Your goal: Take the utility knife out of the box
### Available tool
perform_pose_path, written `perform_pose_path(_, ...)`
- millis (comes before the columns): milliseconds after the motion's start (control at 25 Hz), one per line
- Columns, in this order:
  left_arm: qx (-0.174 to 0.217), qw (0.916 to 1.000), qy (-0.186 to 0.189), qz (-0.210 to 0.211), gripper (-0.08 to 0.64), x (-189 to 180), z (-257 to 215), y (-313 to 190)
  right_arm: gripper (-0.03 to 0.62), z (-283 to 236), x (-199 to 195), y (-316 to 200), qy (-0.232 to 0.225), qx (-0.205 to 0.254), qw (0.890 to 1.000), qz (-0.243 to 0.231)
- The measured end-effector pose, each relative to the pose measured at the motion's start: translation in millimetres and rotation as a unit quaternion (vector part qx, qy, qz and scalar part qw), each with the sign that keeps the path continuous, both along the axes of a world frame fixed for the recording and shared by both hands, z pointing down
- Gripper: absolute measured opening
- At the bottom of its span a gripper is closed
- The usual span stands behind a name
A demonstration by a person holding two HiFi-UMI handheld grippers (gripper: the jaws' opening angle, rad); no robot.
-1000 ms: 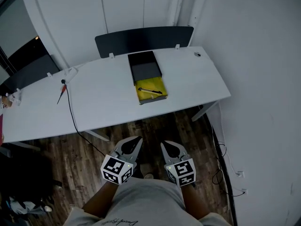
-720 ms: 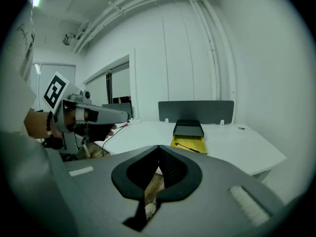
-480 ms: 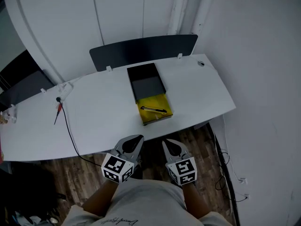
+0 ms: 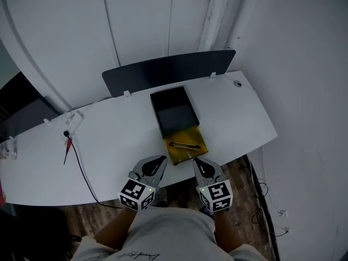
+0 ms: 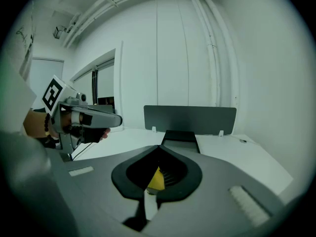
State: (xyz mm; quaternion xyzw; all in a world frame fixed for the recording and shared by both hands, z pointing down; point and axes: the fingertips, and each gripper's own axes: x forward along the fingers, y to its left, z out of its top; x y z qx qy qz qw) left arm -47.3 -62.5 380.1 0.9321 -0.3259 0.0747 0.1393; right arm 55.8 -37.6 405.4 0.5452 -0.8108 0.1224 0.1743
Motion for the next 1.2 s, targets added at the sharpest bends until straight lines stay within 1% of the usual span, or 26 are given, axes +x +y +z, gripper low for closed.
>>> perform_pose_path(200, 0.002, 0.9999, -0.001, 0.013, 0.002, 1.1, -0.3, -26.0, 0.015, -5.5, -1.9, -25.1, 0.006, 0.006, 1.0, 0.005)
perform_pose_path(360, -0.006, 0.9998, 0.001, 0.017, 0.002, 7.9, 3.4, -35.8, 0.015, -7.4, 9.3, -33.7, 0.007, 0.0, 1.0, 0.015)
perform_pose_path(520, -0.011, 0.9998, 0.005, 0.014, 0.002, 18.3, 5.4, -42.4, 0.015, -8.1, 21.8, -41.2, 0.01, -0.002, 1.0, 0.012)
perform_pose_path(880, -0.024, 0.9997, 0.001, -0.009, 0.002, 38.0, 9.3, -54.8, 0.015, 1.2, 35.6, -58.9, 0.018, -0.025, 0.999, -0.034)
perform_pose_path(1200, -0.029, 0.9992, -0.017, -0.024, 0.002, 44.4, 21.7, -65.3, 0.015, 17.5, 39.8, -73.5, 0.024, -0.046, 0.996, -0.072)
